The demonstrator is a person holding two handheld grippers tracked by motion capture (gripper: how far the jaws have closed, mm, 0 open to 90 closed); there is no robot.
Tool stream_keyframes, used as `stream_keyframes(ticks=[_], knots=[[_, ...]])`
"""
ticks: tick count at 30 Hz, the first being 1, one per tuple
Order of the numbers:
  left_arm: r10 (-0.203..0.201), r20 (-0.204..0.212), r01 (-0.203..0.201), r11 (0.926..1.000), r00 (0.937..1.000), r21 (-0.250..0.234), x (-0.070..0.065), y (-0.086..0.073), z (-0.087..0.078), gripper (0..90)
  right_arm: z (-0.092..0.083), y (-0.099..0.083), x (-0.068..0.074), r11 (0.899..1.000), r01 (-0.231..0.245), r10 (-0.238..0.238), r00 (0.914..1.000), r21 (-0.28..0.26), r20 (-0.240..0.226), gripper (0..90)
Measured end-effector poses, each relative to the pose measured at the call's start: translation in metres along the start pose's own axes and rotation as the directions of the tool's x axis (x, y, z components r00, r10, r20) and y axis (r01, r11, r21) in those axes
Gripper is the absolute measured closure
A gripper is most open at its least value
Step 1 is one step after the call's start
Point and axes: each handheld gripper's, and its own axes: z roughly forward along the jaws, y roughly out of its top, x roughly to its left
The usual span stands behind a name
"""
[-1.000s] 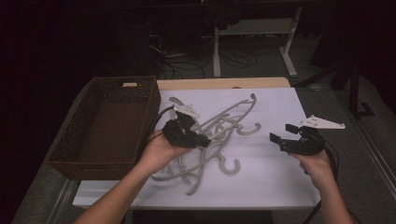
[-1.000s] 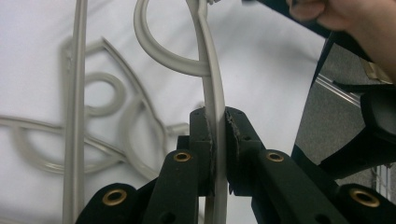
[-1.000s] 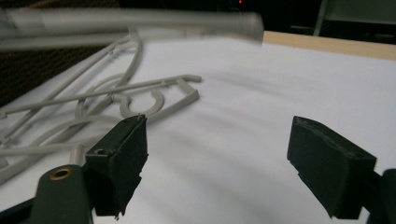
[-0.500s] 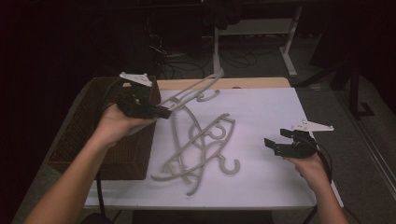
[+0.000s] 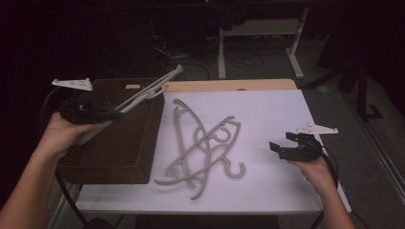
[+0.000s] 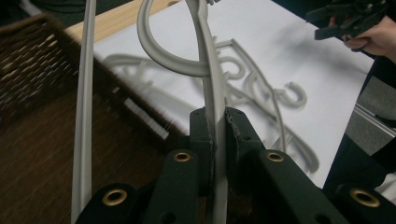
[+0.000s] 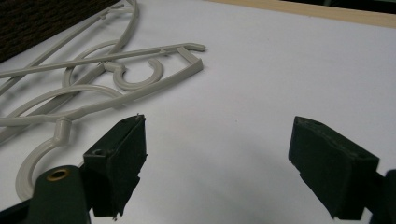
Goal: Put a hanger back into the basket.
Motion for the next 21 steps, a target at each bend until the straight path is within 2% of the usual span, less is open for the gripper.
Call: stream_keyframes(ticks=[4, 8, 17, 21], knots=[[-0.024, -0.007, 0.024, 0.9997, 0.9997, -0.004, 0.016, -0.021, -0.015, 82.8, 0.001, 0.000, 0.000, 1.000, 0.002, -0.002, 1.0000, 0.004, 0.004, 18.3], [-0.036, -0.013, 0.037, 0.9992, 0.9992, 0.015, 0.027, -0.034, -0.020, 82.7, 0.003, 0.000, 0.001, 1.000, 0.003, -0.003, 1.0000, 0.012, 0.004, 18.3], [-0.072, -0.044, 0.073, 0.9974, 0.9964, 0.004, 0.039, -0.051, -0.032, 82.8, 0.005, -0.001, 0.001, 1.000, 0.008, -0.009, 0.9999, 0.020, 0.008, 18.3], [-0.086, -0.044, 0.087, 0.9962, 0.9953, 0.007, 0.043, -0.058, -0.035, 82.7, 0.005, -0.001, 0.001, 1.000, 0.010, -0.010, 0.9999, 0.019, 0.007, 18.3]])
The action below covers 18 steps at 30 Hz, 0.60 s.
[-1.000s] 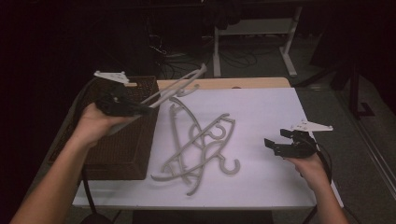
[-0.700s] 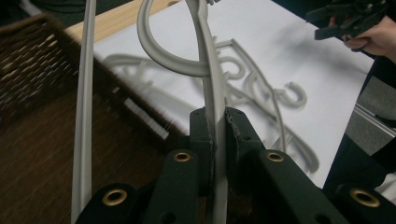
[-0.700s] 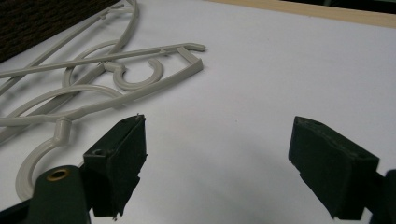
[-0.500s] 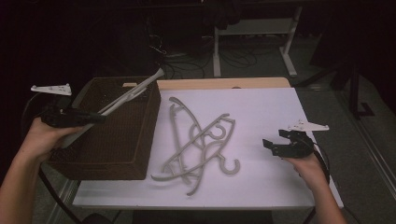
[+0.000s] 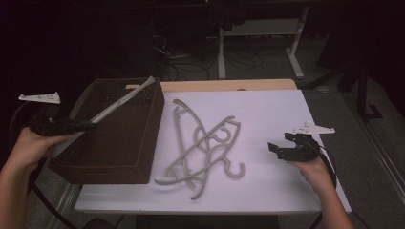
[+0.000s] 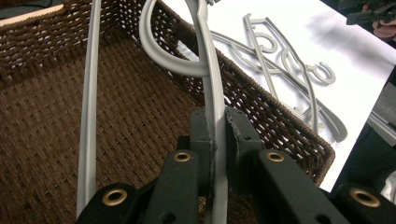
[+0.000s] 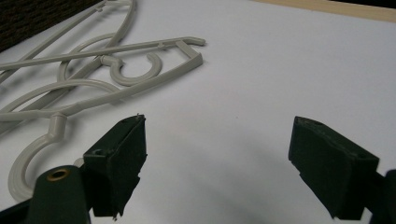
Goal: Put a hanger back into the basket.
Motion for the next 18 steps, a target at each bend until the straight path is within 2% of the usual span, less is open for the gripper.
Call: stream_keyframes(ticks=[8, 11, 13, 14, 17, 18], knots=[[-0.023, 0.016, 0.022, 0.9979, 0.9996, 0.061, 0.013, -0.011, 0.027, 82.4, 0.002, 0.000, 0.002, 1.000, 0.005, -0.004, 1.0000, 0.009, -0.003, 18.3], [-0.026, 0.014, 0.025, 0.9973, 0.9996, 0.069, 0.017, -0.016, 0.032, 82.2, 0.002, 0.000, 0.002, 1.000, 0.002, -0.002, 1.0000, 0.008, -0.003, 18.3], [-0.026, -0.006, 0.027, 0.9970, 0.9996, 0.073, 0.021, -0.020, 0.035, 81.3, 0.002, 0.000, 0.002, 1.000, 0.001, -0.001, 1.0000, 0.005, -0.003, 18.3], [-0.031, -0.004, 0.032, 0.9969, 0.9995, 0.071, 0.022, -0.021, 0.036, 74.9, 0.002, 0.001, 0.001, 1.000, -0.001, 0.001, 1.0000, 0.006, -0.003, 18.3], [-0.046, -0.012, 0.046, 0.9982, 0.9989, 0.038, 0.026, -0.023, 0.035, 63.4, 0.002, 0.001, 0.001, 1.000, -0.001, 0.001, 1.0000, 0.009, -0.002, 18.3], [-0.047, -0.012, 0.047, 0.9985, 0.9988, 0.027, 0.026, -0.022, 0.034, 62.8, 0.002, 0.001, 0.001, 1.000, -0.001, 0.001, 1.0000, 0.009, -0.002, 18.3]])
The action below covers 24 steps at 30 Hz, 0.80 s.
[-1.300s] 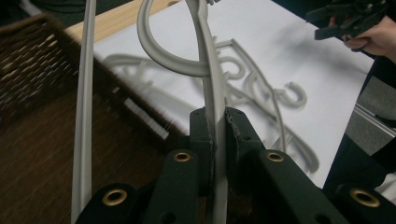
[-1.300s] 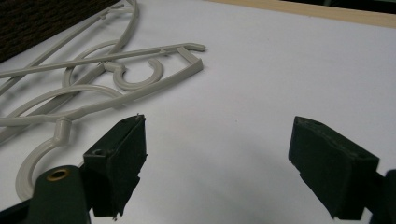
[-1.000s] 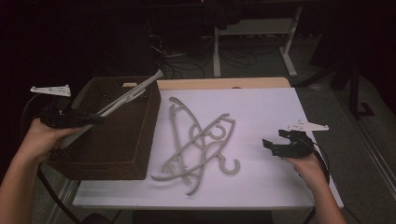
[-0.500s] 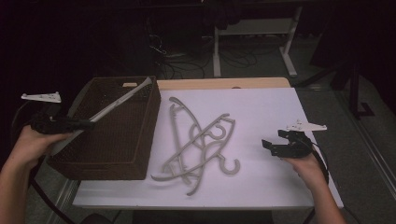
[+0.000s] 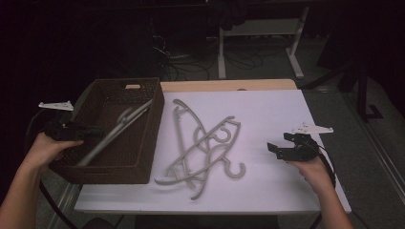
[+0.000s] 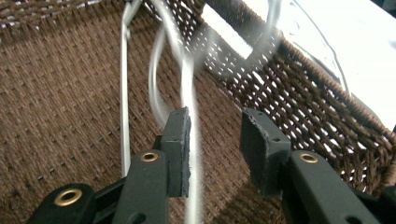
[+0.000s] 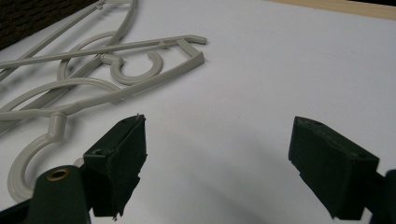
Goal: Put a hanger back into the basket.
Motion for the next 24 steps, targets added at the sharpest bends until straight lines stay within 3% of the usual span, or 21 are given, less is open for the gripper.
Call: stream_keyframes(ticks=[6, 10, 15, 16, 17, 24], knots=[[0.017, -0.009, -0.017, 0.9989, 0.9998, -0.043, -0.009, 0.007, 0.002, 47.6, -0.002, 0.002, 0.004, 1.000, 0.011, -0.011, 0.9999, -0.005, -0.004, 18.3], [0.048, -0.003, -0.048, 0.9939, 0.9988, -0.100, -0.028, 0.021, 0.005, 41.6, -0.002, 0.002, 0.007, 1.000, 0.019, -0.019, 0.9997, -0.006, -0.013, 18.3], [0.103, 0.025, -0.099, 0.9868, 0.9944, -0.128, -0.054, 0.039, 0.016, 35.1, -0.001, 0.001, 0.009, 1.000, 0.021, -0.021, 0.9996, 0.000, -0.021, 18.3], [0.103, 0.025, -0.099, 0.9868, 0.9944, -0.128, -0.054, 0.039, 0.016, 34.4, 0.000, 0.000, 0.010, 1.000, 0.021, -0.021, 0.9995, 0.004, -0.025, 18.3], [0.121, 0.036, -0.115, 0.9843, 0.9920, -0.134, -0.064, 0.046, 0.022, 33.4, 0.000, 0.000, 0.011, 1.000, 0.021, -0.021, 0.9994, 0.005, -0.026, 18.3], [0.180, 0.086, -0.164, 0.9730, 0.9799, -0.162, -0.099, 0.068, 0.047, 29.4, 0.003, 0.000, 0.015, 0.999, 0.032, -0.032, 0.9988, 0.013, -0.036, 18.2]])
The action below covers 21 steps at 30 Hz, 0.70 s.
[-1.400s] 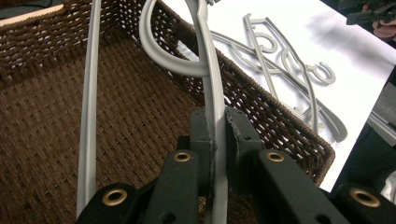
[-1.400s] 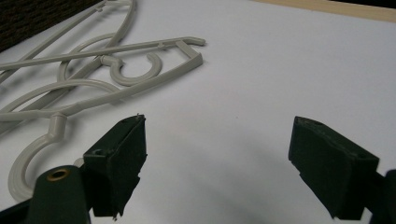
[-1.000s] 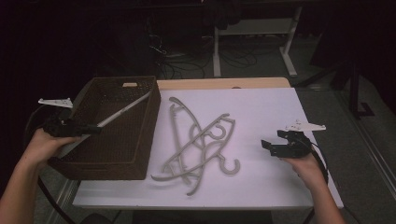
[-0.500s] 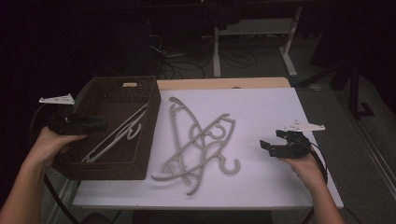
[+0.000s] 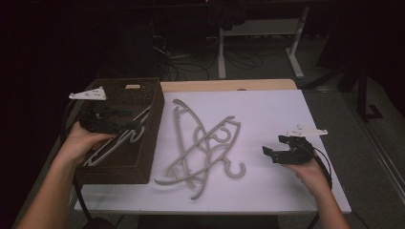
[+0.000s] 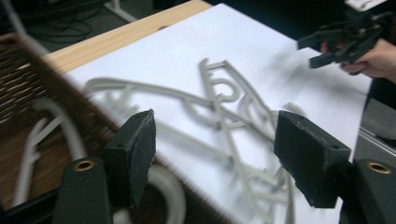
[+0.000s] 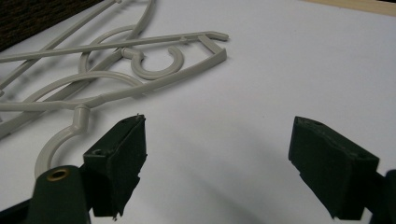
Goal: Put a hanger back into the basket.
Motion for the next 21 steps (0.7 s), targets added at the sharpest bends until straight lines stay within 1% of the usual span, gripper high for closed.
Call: stream_keyframes(ticks=[5, 8, 10, 11, 13, 15, 17, 19, 21], knots=[[0.037, 0.042, -0.037, 0.9993, 0.9984, 0.002, -0.019, 0.013, 0.024, 27.4, 0.002, 0.001, 0.003, 1.000, -0.011, 0.012, 0.9996, 0.014, -0.026, 17.1], [0.064, 0.064, -0.064, 0.9980, 0.9959, -0.001, -0.033, 0.020, 0.040, 25.2, 0.004, 0.002, 0.007, 1.000, -0.018, 0.019, 0.9991, 0.017, -0.037, 16.5], [0.074, 0.073, -0.074, 0.9972, 0.9945, -0.008, -0.040, 0.022, 0.049, 22.7, 0.004, 0.004, 0.010, 0.999, -0.032, 0.033, 0.9977, 0.014, -0.059, 14.4], [0.079, 0.077, -0.079, 0.9969, 0.9939, -0.005, -0.043, 0.023, 0.053, 21.0, 0.005, 0.005, 0.011, 0.999, -0.032, 0.033, 0.9977, 0.014, -0.059, 13.7], [0.092, 0.084, -0.092, 0.9958, 0.9922, -0.003, -0.051, 0.026, 0.063, 18.4, 0.006, 0.005, 0.014, 0.999, -0.039, 0.040, 0.9963, 0.014, -0.076, 12.3], [0.109, 0.085, -0.110, 0.9940, 0.9904, 0.000, -0.060, 0.027, 0.074, 16.5, 0.007, 0.005, 0.017, 0.999, -0.036, 0.037, 0.9964, 0.018, -0.076, 11.9], [0.116, 0.102, -0.115, 0.9933, 0.9881, -0.010, -0.066, 0.028, 0.082, 15.3, 0.007, 0.003, 0.020, 0.999, -0.039, 0.041, 0.9958, 0.020, -0.082, 11.2], [0.123, 0.112, -0.123, 0.9924, 0.9860, -0.010, -0.074, 0.028, 0.092, 13.9, 0.006, 0.001, 0.023, 0.999, -0.026, 0.028, 0.9966, 0.029, -0.077, 10.4], [0.134, 0.119, -0.135, 0.9909, 0.9837, -0.006, -0.081, 0.027, 0.102, 13.2, 0.006, -0.002, 0.023, 0.999, -0.034, 0.036, 0.9965, 0.028, -0.075, 10.4]])
